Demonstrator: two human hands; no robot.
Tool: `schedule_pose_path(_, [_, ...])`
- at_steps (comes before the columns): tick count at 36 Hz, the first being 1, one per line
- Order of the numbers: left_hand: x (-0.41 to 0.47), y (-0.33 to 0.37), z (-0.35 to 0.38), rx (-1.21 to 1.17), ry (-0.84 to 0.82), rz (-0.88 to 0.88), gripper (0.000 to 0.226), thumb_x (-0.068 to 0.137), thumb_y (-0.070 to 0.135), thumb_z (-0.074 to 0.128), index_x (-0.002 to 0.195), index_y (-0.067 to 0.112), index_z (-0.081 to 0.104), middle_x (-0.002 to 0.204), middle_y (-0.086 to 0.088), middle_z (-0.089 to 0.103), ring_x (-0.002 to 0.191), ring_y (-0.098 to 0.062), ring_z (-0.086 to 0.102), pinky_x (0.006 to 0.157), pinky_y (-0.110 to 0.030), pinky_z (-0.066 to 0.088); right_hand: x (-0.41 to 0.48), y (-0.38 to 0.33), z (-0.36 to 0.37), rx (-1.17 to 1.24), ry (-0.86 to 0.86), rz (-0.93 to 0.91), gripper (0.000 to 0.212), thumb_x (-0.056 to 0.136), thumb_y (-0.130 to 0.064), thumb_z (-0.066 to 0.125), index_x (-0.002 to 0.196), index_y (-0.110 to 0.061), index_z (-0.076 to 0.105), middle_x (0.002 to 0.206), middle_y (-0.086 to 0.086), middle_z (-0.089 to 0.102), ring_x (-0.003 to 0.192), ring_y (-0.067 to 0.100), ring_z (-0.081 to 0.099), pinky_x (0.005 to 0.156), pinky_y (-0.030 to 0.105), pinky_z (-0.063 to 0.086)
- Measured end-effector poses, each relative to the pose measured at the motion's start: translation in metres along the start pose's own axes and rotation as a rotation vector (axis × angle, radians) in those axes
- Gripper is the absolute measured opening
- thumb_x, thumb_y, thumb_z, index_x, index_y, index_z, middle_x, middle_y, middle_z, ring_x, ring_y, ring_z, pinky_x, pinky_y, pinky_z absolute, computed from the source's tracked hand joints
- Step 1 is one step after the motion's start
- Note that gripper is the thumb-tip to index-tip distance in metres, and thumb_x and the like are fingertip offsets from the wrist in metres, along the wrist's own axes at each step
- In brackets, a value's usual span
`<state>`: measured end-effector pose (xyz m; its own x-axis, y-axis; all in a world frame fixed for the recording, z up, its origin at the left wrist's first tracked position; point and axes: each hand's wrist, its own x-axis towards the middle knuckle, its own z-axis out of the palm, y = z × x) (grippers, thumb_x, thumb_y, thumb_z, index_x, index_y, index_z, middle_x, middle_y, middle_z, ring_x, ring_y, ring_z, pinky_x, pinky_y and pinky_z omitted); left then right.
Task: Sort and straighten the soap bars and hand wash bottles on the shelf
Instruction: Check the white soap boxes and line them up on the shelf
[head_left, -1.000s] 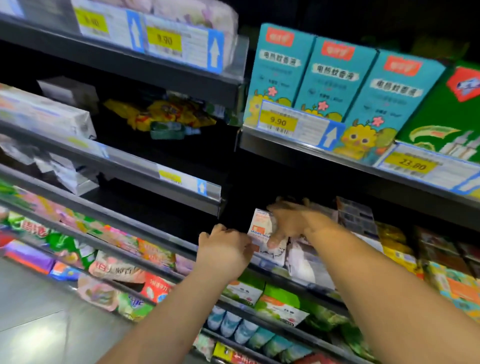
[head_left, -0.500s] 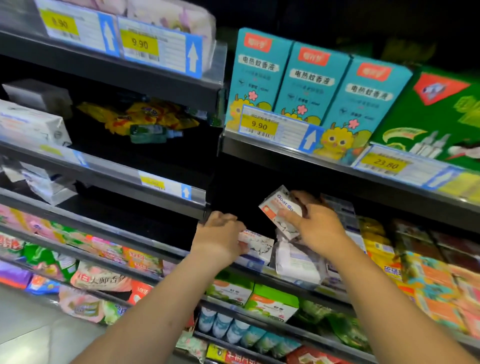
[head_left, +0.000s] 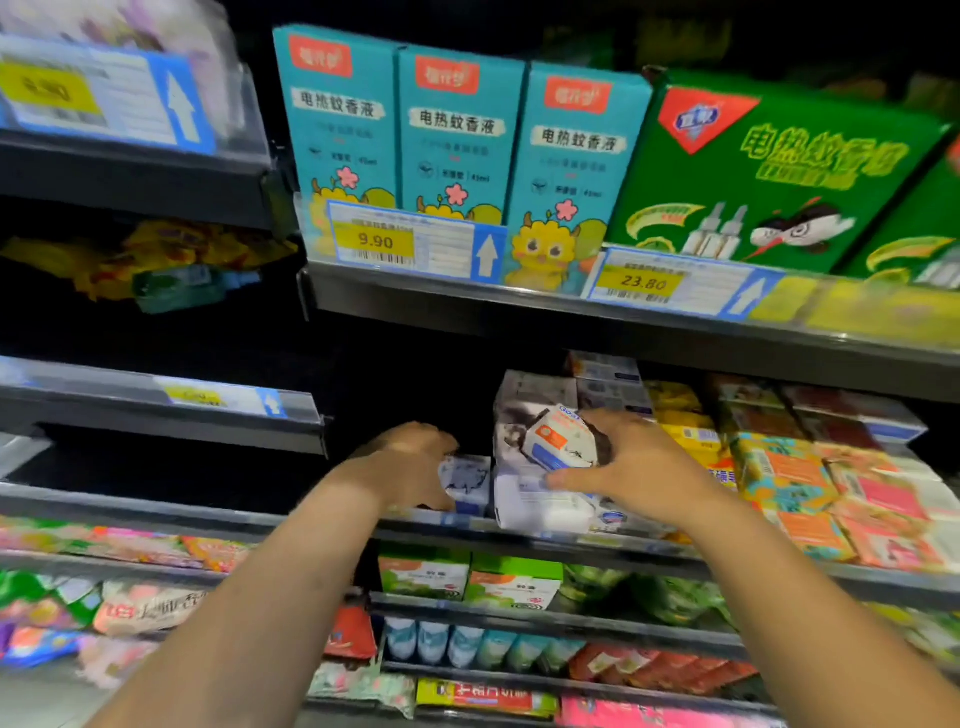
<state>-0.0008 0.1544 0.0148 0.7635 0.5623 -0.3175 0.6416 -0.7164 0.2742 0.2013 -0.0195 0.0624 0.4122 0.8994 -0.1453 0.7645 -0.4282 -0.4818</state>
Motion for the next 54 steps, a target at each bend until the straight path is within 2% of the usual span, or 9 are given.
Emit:
schedule_pose_path(8, [-0.014,-0.008,0.011,-0.045,0.383,0.015,0.057,0.078,0.048,0.078,0.124,0.019,0.064,0.118,-0.003,0.063,0.112,-0.024,0.058,0.090,-0.028,0.043,-0.014,0.000,0.003,0.047,0.170,0.032,0.082,0.070,-0.050,0.087,0.141,-0.024,0.054,0.137,-0.002,0.060,0.119,0.017,0.057,0.093,0.026,0.046])
schedule_pose_path(16, [-0.034,0.037,0.000,-0.066,0.767,0.105,0.055,0.072,0.058,0.060,0.093,0.010,0.074,0.081,-0.007,0.071,0.074,-0.030,0.068,0.068,-0.033,0.056,-0.044,0.023,0.000,0.165,0.351,-0.006,0.071,0.071,-0.038,0.089,0.134,-0.029,0.058,0.114,-0.015,0.053,0.108,0.010,0.053,0.086,0.024,0.043])
schedule_pose_path(22, [-0.043,0.110,-0.012,-0.130,0.614,0.101,0.062,0.068,0.049,0.087,0.115,0.013,0.071,0.103,-0.008,0.070,0.097,-0.031,0.064,0.088,-0.034,0.049,-0.076,0.068,-0.017,0.175,0.407,0.012,0.073,0.075,-0.040,0.086,0.139,-0.030,0.051,0.122,-0.014,0.050,0.119,0.013,0.048,0.095,0.030,0.042])
schedule_pose_path(29, [-0.019,0.200,0.008,-0.136,0.548,0.242,0.077,0.069,0.076,0.058,0.120,0.019,0.069,0.110,-0.004,0.070,0.099,-0.030,0.067,0.084,-0.033,0.053,-0.124,0.151,-0.049,0.138,0.471,0.057,0.074,0.074,-0.029,0.088,0.140,-0.024,0.055,0.122,-0.011,0.052,0.119,0.009,0.043,0.091,0.004,0.025])
schedule_pose_path(36, [0.015,0.323,0.029,-0.038,0.385,0.308,0.079,0.077,0.076,0.063,0.143,0.037,0.046,0.141,0.009,0.052,0.127,-0.015,0.051,0.097,-0.025,0.039,-0.167,0.258,-0.102,0.109,0.499,0.199,0.072,0.075,-0.034,0.085,0.140,-0.018,0.056,0.130,0.004,0.058,0.125,0.024,0.048,0.100,0.028,0.035])
schedule_pose_path(43, [0.054,0.412,0.048,-0.059,0.265,0.253,0.071,0.083,0.068,0.062,0.146,0.043,0.039,0.138,0.011,0.058,0.121,-0.019,0.057,0.079,-0.026,0.039,-0.172,0.347,-0.159,-0.004,0.429,0.275,0.079,0.079,-0.034,0.084,0.146,-0.011,0.048,0.135,0.011,0.055,0.127,0.030,0.047,0.095,0.028,0.033])
schedule_pose_path(49, [0.084,0.455,0.068,0.023,0.338,0.197,0.088,0.077,0.078,0.043,0.150,0.030,0.038,0.155,0.006,0.041,0.142,-0.016,0.036,0.113,-0.025,0.025,-0.148,0.395,-0.186,-0.055,0.363,0.203,0.053,0.078,-0.015,0.084,0.126,-0.007,0.063,0.112,0.009,0.064,0.105,0.028,0.061,0.088,0.027,0.044])
schedule_pose_path(52, [0.127,0.417,0.109,-0.101,0.193,0.063,0.082,0.077,0.079,0.060,0.148,0.046,0.036,0.153,0.018,0.034,0.142,-0.003,0.031,0.108,-0.022,0.032,-0.130,0.408,-0.191,-0.051,0.305,0.129,0.048,0.082,-0.008,0.079,0.127,-0.006,0.062,0.108,-0.003,0.065,0.100,0.014,0.062,0.086,0.013,0.046])
schedule_pose_path(54, [0.124,0.404,0.119,-0.183,0.192,0.017,0.090,0.064,0.080,0.072,0.142,0.051,0.039,0.146,0.024,0.040,0.134,-0.001,0.043,0.100,-0.018,0.038,-0.111,0.413,-0.191,-0.070,0.222,0.080,0.050,0.086,-0.017,0.078,0.131,-0.004,0.060,0.126,0.011,0.065,0.120,0.029,0.059,0.099,0.029,0.043])
